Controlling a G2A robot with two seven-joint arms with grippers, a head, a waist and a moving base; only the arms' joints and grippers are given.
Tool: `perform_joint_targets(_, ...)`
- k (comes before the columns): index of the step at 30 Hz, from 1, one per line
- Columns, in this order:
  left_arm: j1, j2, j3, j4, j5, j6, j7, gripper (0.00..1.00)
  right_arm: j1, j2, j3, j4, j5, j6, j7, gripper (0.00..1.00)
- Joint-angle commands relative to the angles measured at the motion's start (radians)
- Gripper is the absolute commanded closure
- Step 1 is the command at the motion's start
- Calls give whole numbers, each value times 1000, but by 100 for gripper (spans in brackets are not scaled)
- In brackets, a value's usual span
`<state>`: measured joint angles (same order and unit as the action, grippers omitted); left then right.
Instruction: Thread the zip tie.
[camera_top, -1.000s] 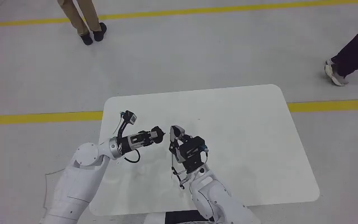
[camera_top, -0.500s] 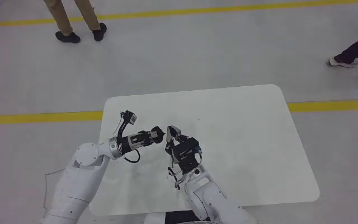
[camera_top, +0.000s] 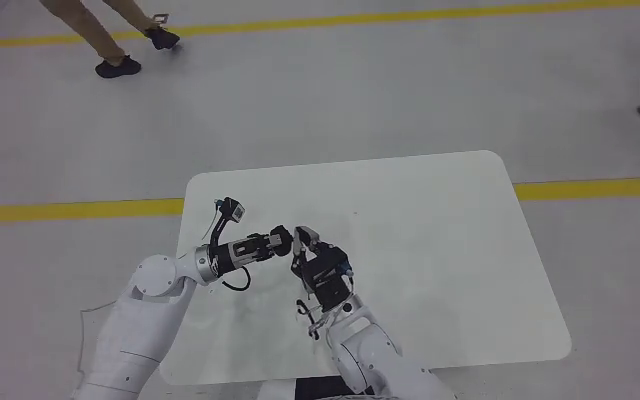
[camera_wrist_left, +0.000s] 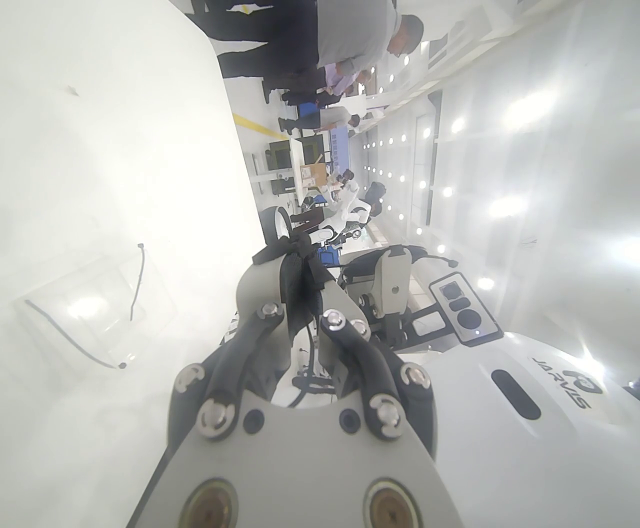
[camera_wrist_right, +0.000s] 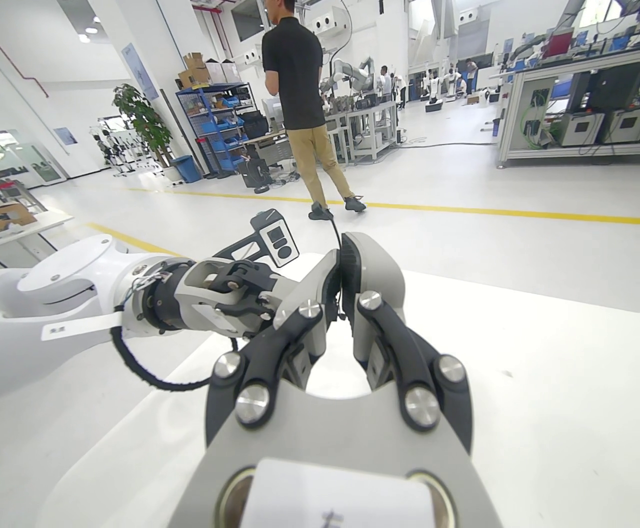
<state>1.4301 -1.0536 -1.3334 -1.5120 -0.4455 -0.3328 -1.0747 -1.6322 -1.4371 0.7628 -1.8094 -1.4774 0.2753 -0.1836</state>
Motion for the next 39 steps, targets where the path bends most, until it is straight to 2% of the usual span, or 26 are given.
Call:
perform_joint_targets(1,0,0,0,0,0,0,0,100,5,-1,-3,4,-2,3,2,100)
perform_joint_targets(20,0,0,0,0,0,0,0,100,28,-9,-21,32,-17,55,10,100)
perform_joint_targets(39,0,0,0,0,0,0,0,100,24,-5,-21,28,-17,57,2,100)
